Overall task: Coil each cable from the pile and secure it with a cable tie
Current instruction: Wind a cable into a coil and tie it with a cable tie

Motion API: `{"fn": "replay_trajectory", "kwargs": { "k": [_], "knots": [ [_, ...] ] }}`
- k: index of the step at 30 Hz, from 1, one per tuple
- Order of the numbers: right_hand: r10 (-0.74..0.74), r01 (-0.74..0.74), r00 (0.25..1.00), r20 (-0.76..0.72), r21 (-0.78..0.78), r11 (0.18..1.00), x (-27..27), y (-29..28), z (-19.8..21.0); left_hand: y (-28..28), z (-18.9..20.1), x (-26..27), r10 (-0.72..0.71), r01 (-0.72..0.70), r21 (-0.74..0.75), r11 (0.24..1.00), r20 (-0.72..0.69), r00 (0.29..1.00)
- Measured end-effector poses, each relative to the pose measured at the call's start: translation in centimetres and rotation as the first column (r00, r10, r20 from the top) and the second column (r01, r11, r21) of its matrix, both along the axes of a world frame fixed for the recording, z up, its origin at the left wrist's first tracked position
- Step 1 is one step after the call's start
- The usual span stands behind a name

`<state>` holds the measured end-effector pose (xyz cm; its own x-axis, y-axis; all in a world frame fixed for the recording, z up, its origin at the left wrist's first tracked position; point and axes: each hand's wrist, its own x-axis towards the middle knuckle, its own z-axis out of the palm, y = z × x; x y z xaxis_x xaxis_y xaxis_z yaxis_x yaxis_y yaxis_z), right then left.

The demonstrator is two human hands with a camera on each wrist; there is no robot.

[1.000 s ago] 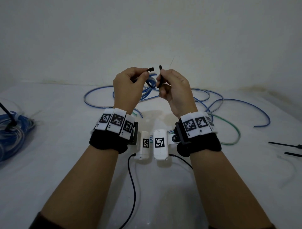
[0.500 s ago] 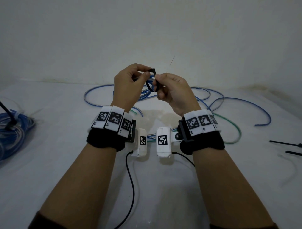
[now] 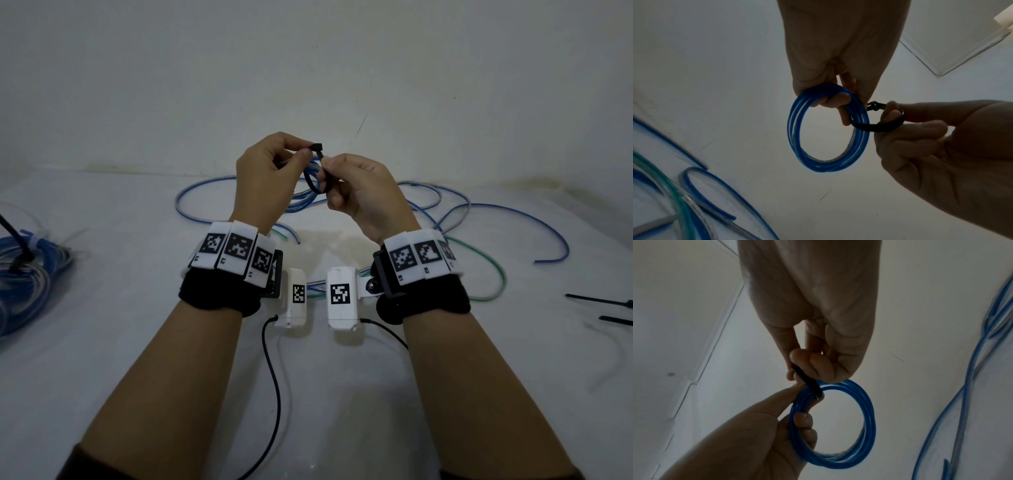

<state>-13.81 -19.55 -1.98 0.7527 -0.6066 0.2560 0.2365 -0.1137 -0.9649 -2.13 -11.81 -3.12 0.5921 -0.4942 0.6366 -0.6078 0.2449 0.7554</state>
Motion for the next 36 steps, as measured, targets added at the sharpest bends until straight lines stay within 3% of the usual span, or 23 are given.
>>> {"fn": "replay_trajectory", "kwargs": {
  "k": [14, 27, 36],
  "knots": [
    [-0.025, 0.025, 1.000, -0.004, 0.006, 1.000, 0.0, 0.0, 0.1, -0.1, -0.1, 0.1, 0.012, -0.013, 0.032, 0.999, 0.043, 0.999],
    [-0.147, 0.144, 0.988, 0.048, 0.073, 0.987, 0.0, -0.4, 0.0, -0.4, -0.5, -0.5, -0.004, -0.008, 0.054, 0.999, 0.225, 0.974],
    [-0.081, 0.076, 0.993, 0.083, 0.068, 0.995, -0.4, -0.9, 0.0, -0.8, -0.6, -0.9, -0.026, -0.003, 0.090, 0.996, 0.320, 0.947]
  ]
}}
